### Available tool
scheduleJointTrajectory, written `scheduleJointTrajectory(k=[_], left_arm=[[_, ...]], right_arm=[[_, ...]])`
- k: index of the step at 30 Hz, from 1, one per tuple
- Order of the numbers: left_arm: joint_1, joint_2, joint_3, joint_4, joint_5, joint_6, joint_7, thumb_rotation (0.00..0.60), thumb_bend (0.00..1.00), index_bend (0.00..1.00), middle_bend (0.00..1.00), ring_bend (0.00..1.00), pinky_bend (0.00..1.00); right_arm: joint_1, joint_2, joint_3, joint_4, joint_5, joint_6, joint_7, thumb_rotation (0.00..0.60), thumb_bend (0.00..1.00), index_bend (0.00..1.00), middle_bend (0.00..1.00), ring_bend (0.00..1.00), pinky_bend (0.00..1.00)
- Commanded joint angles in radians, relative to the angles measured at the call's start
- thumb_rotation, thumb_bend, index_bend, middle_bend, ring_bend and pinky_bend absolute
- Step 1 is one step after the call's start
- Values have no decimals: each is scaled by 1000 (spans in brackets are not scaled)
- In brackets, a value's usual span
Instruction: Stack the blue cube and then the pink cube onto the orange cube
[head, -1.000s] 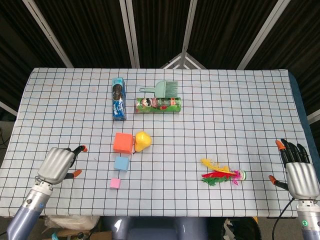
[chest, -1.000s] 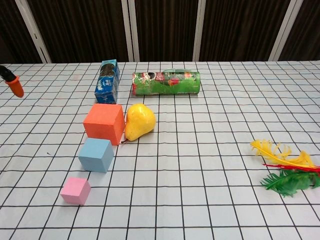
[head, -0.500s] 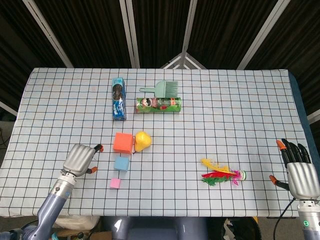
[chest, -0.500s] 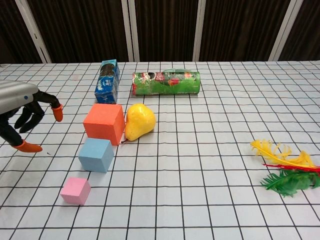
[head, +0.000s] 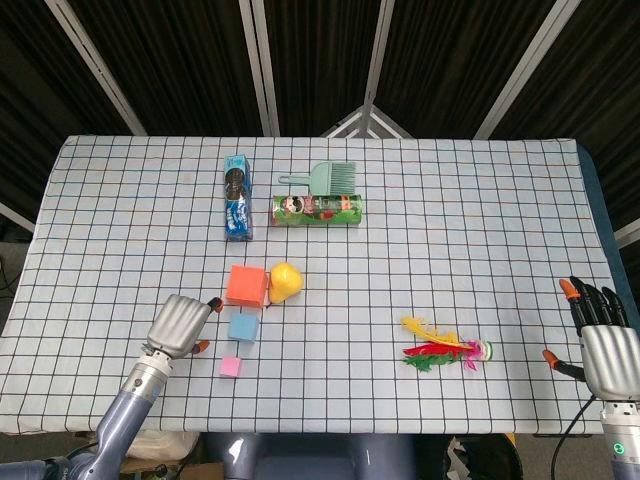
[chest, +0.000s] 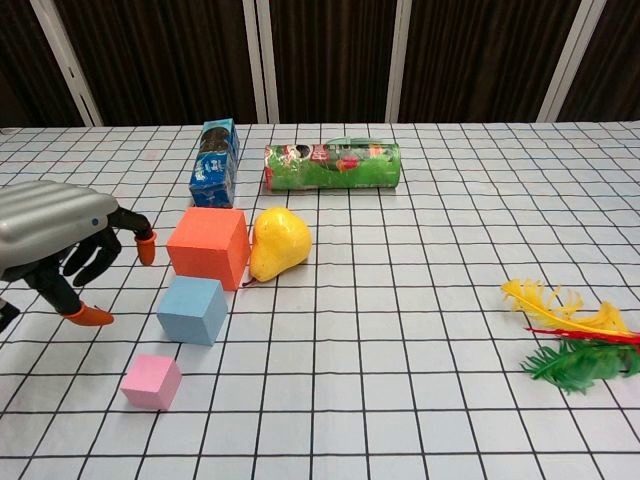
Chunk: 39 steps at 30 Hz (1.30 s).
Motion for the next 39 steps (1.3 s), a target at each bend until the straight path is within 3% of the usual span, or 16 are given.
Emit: scheduleJointTrajectory(k=[1,23,39], left_arm=[[-8,-13,2,3,-2,7,13,600,188,373,746,666,823],[-68,-141,1,68,-57,39,99,600,189,363,747,670,823],[-80,-141,5,54,-52,71,101,600,189,337,748,671,823]], right_arm=[[-2,2,0,1,-1,3,5,600,173,42,85,108,81],[-6,13,1,14,-3,3,55,600,173,42,85,108,80],[6,4,-5,7,-7,-18,20,600,173,42,85,108,82]])
